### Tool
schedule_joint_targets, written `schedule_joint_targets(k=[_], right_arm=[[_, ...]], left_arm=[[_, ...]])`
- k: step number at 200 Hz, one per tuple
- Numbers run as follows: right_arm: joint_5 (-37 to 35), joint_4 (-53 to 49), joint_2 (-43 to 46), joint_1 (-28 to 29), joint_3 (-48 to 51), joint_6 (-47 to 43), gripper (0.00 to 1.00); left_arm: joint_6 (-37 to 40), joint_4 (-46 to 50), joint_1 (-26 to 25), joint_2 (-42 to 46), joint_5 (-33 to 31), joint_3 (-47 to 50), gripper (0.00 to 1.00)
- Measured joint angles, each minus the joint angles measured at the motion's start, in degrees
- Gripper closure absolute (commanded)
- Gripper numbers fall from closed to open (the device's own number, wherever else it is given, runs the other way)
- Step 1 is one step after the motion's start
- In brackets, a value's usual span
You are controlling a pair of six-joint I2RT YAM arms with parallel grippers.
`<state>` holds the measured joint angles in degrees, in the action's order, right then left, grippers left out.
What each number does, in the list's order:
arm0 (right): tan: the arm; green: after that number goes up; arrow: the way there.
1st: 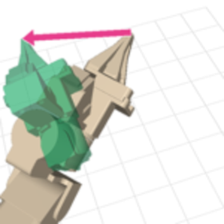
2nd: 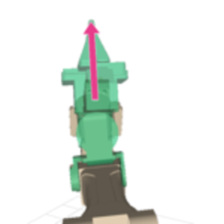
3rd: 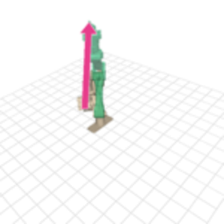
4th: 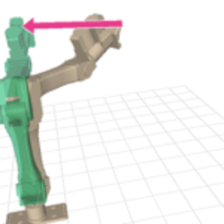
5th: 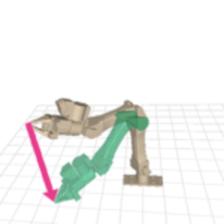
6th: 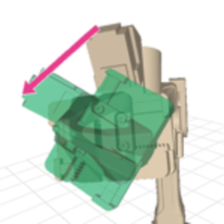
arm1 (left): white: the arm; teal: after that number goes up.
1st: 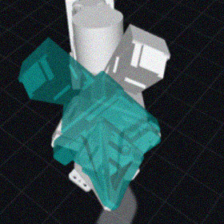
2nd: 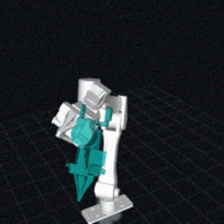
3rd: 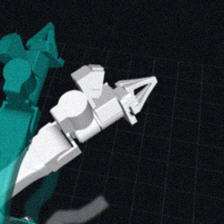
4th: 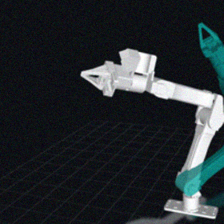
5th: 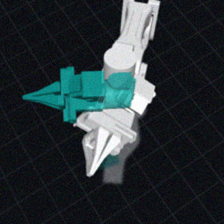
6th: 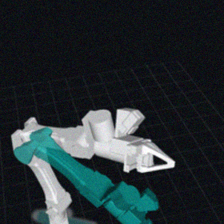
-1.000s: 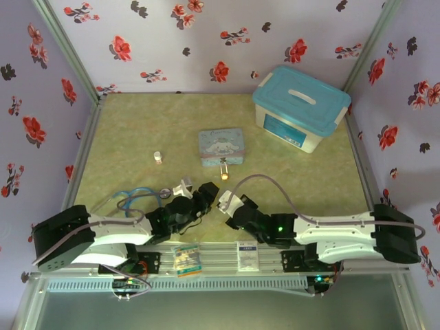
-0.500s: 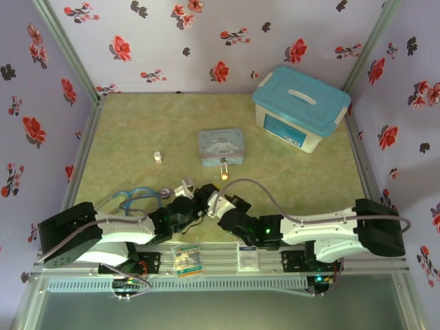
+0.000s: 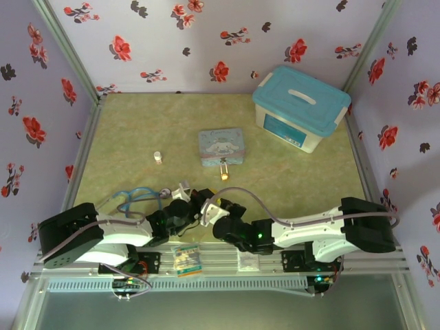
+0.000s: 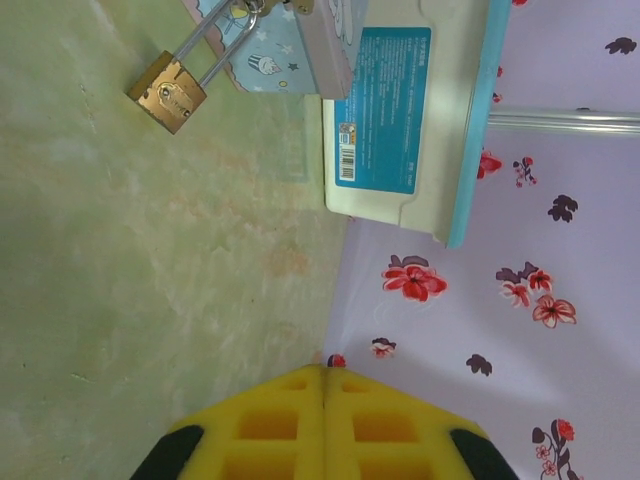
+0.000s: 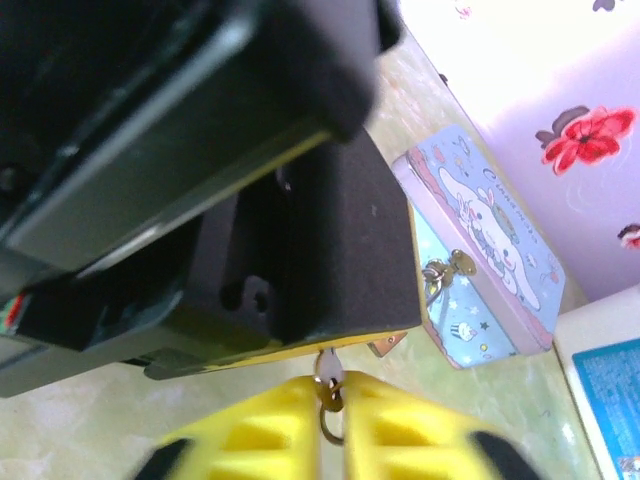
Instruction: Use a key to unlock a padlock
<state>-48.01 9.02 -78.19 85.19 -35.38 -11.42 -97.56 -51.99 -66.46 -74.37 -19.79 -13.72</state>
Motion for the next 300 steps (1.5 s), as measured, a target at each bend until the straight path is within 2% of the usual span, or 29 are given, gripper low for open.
schedule_joint_targets(k=[8,27,38,64,78,97,132,173,245,271,287,300], right_arm=[[0.1,-0.1,0.3,0.0,0.0,1.2,0.49],[5.6,-2.1,4.4,-1.9,0.7,5.0,0.39],[13.8,-3.3,9.4,-6.1,1.8,9.0,0.35],[35.3,-0.1,22.2,-20.8,7.2,21.6,0.29],[45.8,2.8,26.2,-26.0,10.6,28.4,0.29],[57.0,7.0,27.6,-29.5,13.6,35.9,0.31],[71.1,24.3,25.8,-35.0,19.2,49.8,0.34],[78.3,37.7,23.8,-37.7,20.4,58.7,0.41],[81.3,43.5,23.0,-37.7,20.2,62.1,0.67],[81.2,44.0,23.0,-37.7,20.2,62.3,0.80],[81.0,44.0,22.9,-37.7,20.2,62.8,0.97],[80.8,44.2,22.9,-38.0,20.2,62.9,1.00]], left_arm=[[0.2,0.1,0.0,0.2,0.2,0.0,1.00],[1.9,0.2,0.0,1.0,0.5,0.0,1.00],[4.1,0.7,0.0,2.0,0.5,-0.3,1.00],[12.7,5.2,0.0,6.3,0.7,-3.3,1.00],[17.9,7.7,0.0,9.0,1.0,-5.8,1.00],[24.7,8.2,0.0,12.1,1.7,-8.1,1.00],[34.2,7.1,0.0,13.3,5.0,-9.5,1.00],[38.6,7.2,-0.1,13.6,7.7,-9.9,1.00],[39.4,3.6,-0.4,12.7,9.2,-10.1,1.00],[39.4,1.6,-0.5,11.2,9.7,-10.1,1.00],[39.3,0.5,-0.7,10.8,10.1,-10.1,1.00],[39.3,0.0,-0.7,10.7,10.0,-10.1,1.00]])
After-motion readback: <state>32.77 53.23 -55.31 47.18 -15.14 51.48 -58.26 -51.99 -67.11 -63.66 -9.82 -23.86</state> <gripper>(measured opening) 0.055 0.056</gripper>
